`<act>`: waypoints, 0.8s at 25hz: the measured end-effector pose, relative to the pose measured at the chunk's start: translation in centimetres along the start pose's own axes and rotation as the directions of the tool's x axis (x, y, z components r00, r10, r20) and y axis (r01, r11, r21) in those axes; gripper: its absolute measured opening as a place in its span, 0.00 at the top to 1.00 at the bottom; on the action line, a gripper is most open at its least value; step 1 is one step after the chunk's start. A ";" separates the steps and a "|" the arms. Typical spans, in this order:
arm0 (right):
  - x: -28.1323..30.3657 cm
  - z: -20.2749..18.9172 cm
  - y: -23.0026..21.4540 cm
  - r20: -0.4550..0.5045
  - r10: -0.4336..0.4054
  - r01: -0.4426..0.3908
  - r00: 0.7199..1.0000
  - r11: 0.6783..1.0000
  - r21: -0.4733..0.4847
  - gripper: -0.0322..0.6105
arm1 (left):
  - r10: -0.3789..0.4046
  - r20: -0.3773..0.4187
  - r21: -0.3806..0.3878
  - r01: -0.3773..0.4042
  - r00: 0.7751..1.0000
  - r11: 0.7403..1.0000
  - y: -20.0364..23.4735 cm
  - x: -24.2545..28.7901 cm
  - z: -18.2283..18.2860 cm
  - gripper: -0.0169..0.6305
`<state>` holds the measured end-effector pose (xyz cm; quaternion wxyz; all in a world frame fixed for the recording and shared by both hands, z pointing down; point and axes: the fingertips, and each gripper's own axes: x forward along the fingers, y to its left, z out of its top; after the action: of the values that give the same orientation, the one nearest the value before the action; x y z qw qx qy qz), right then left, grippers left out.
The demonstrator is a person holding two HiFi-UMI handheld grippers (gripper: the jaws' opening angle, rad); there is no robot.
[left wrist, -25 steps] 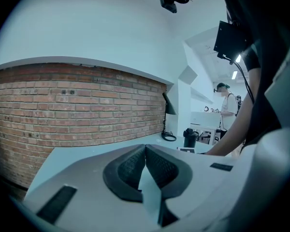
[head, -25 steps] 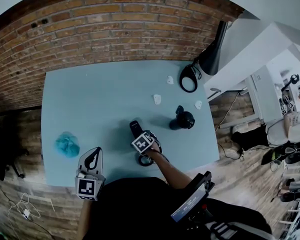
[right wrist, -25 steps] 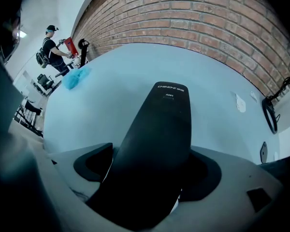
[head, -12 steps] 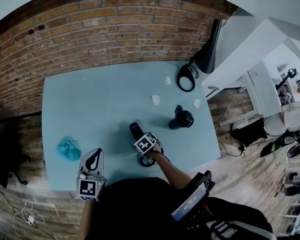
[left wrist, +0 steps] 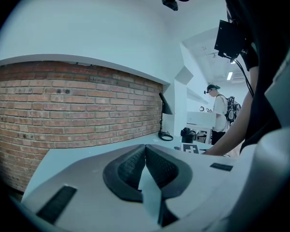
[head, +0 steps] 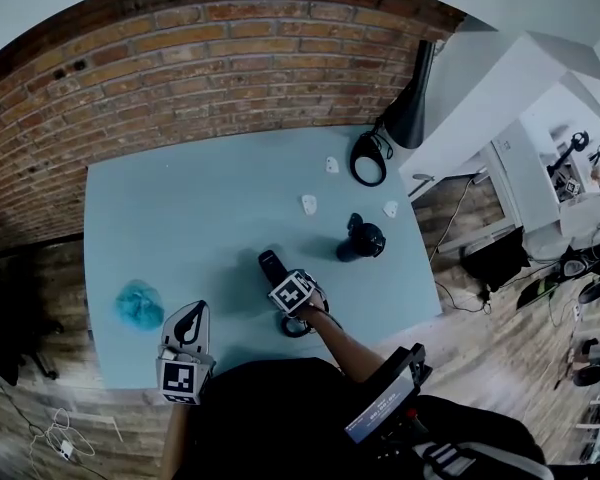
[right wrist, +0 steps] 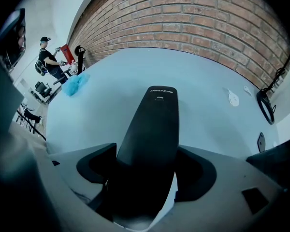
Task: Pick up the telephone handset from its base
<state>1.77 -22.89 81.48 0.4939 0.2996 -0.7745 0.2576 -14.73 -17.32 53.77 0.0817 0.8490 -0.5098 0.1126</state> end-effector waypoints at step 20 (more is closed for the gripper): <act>-1.8 0.5 -0.2 0.061 -0.024 0.023 0.998 0.999 0.025 0.50 | -0.019 -0.008 -0.006 0.019 1.000 1.000 -0.3 0.0 -0.8 0.95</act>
<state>2.21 -23.03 79.67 0.4691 0.3224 -0.7827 0.2517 -14.60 -16.98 54.56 0.0871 0.8530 -0.5018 0.1138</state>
